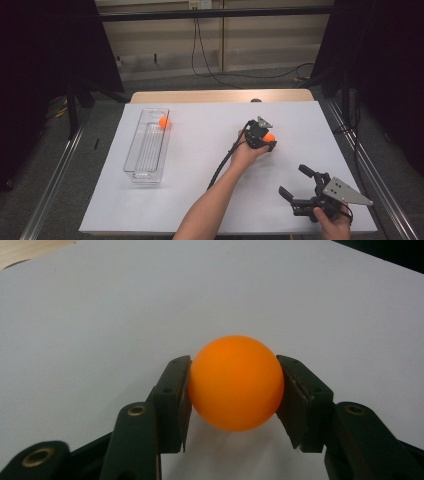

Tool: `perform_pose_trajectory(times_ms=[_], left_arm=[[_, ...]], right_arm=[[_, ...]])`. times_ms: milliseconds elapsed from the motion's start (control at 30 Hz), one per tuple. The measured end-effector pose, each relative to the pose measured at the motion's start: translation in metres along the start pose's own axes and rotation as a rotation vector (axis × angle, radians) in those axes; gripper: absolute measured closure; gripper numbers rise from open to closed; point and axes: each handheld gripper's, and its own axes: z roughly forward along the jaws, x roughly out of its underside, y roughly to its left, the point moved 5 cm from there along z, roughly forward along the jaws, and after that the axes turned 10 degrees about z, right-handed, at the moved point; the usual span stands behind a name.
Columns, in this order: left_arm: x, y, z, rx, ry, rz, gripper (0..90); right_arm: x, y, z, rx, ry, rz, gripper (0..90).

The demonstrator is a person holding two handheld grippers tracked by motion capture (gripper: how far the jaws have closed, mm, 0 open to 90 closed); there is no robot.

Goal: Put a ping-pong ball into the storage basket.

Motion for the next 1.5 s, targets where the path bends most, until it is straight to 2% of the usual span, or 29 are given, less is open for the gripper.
perform_pose_trajectory(times_ms=[300,400,533,700,967,1033,1300,1500], left_arm=[[0.004,-0.001,-0.013,0.015,-0.002,0.004,51.0],[0.004,-0.002,-0.016,0.024,-0.008,-0.011,51.0],[0.005,-0.003,-0.021,0.031,-0.008,-0.004,51.0],[0.005,-0.004,-0.026,0.041,-0.016,-0.022,51.0],[0.003,-0.007,-0.035,0.048,-0.015,-0.01,51.0],[0.003,-0.007,-0.037,0.056,-0.022,-0.024,51.0],[0.006,-0.005,-0.044,0.051,-0.026,-0.029,51.0],[0.007,-0.006,-0.049,0.051,-0.021,-0.013,51.0]], right_arm=[[0.0,0.0,0.0,0.001,0.002,0.0,2.3],[0.0,0.0,0.001,0.0,0.001,-0.001,2.2],[0.0,0.001,0.001,0.001,0.002,-0.003,2.3],[0.0,0.0,0.001,0.003,0.004,-0.005,2.3],[0.0,0.0,0.001,0.001,0.003,-0.005,2.3],[0.0,0.0,0.002,0.001,0.002,-0.005,2.3],[0.0,0.0,0.002,-0.001,0.004,-0.007,2.3],[0.0,0.0,0.002,0.002,0.005,-0.007,2.3]])
